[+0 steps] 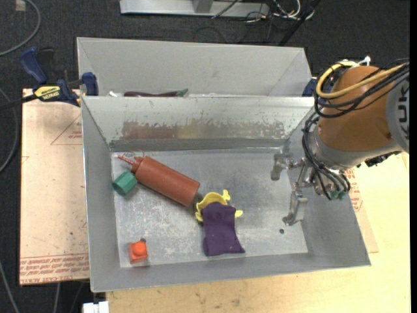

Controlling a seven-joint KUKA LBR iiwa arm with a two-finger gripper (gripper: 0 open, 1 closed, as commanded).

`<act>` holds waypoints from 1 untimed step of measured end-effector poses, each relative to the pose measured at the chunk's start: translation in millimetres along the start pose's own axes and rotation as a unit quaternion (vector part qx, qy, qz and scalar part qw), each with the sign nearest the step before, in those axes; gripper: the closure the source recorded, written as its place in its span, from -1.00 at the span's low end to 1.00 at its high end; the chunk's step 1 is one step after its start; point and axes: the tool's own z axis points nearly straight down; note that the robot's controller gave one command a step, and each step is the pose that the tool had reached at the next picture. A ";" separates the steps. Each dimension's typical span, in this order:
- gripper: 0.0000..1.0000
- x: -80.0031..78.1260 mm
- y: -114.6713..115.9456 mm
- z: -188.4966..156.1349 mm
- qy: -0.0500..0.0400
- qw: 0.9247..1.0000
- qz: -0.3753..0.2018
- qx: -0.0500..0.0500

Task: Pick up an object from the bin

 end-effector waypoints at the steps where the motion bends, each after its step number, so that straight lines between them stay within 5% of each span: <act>1: -1.00 -1.7 0.3 -4.3 -0.004 1.000 -0.001 0.000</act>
Offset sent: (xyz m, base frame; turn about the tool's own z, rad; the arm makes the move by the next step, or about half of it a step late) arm 0.0091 0.0943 -0.1142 -0.1630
